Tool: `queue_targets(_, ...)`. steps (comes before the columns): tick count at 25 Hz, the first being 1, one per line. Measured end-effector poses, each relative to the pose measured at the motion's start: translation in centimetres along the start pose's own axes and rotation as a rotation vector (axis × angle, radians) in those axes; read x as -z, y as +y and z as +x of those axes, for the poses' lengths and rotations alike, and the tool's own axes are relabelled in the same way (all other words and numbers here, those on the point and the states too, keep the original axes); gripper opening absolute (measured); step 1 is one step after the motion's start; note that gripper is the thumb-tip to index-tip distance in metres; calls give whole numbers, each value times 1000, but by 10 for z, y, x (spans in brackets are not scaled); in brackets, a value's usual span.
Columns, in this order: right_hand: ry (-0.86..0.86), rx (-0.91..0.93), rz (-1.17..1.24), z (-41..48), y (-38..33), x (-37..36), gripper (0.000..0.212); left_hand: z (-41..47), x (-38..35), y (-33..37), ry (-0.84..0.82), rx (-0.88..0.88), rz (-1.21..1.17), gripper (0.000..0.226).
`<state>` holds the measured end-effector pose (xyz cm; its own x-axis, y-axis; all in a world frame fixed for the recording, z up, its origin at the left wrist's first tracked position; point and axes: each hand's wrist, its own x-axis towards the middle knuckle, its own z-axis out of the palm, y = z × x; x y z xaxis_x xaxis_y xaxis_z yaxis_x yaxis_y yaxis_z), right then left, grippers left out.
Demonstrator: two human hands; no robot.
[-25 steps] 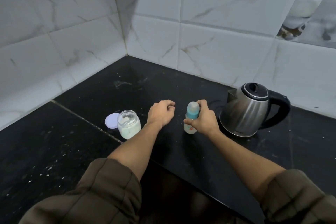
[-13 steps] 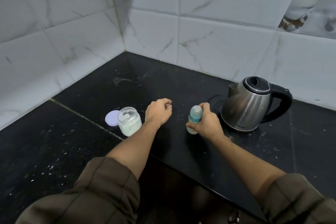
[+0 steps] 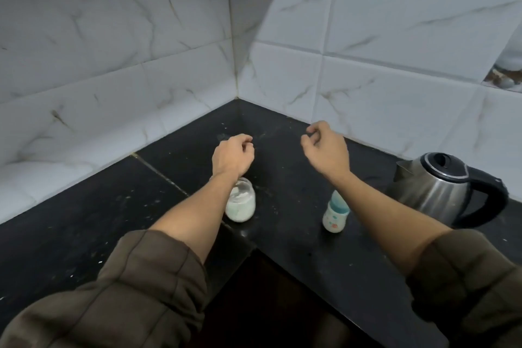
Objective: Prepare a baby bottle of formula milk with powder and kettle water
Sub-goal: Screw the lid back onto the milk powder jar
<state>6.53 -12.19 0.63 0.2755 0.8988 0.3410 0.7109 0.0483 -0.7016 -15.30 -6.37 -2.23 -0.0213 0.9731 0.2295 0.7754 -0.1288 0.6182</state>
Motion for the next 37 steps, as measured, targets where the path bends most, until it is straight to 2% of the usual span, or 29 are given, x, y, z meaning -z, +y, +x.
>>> queue_targets(4, -332, 44, -91, 9, -44, -63, 11, 7, 38, -39, 62, 81, 35, 32)
queue_targets(7, -512, 126, -165, 7, -66, -109, 18, 7, 55, -67, 68, 140, 68, 33)
queue_targets(13, -737, 248, -363, 19, -93, -184, 43, 9, 66, -118, 49, 218, 78, 34)
queue_targets(17, -928, 306, -627, 19, -103, -230, 63, 13, 61, -149, 12, 255, 89, 35)
queue_targets(21, -1021, 263, -797, 16, -99, -263, 69, 22, 55, -171, -18, 271, 108, 36)
queue_targets(25, -1070, 214, -870, 17, -93, -286, 76, 33, 50, -188, -36, 308, 97, 35)
queue_targets(30, -1029, 211, -855, 22, -92, -290, 72, 38, 46, -196, -51, 318, 84, 35)
queue_targets(32, -944, 159, -729, 27, -97, -281, 79, 38, 44, -194, -56, 311, 86, 35)
queue_targets(34, -779, 110, -548, 36, -104, -263, 81, 39, 42, -187, -54, 296, 79, 35)
queue_targets(37, -516, 2, -237, 43, -109, -231, 74, 39, 39, -169, -62, 259, 46, 35)
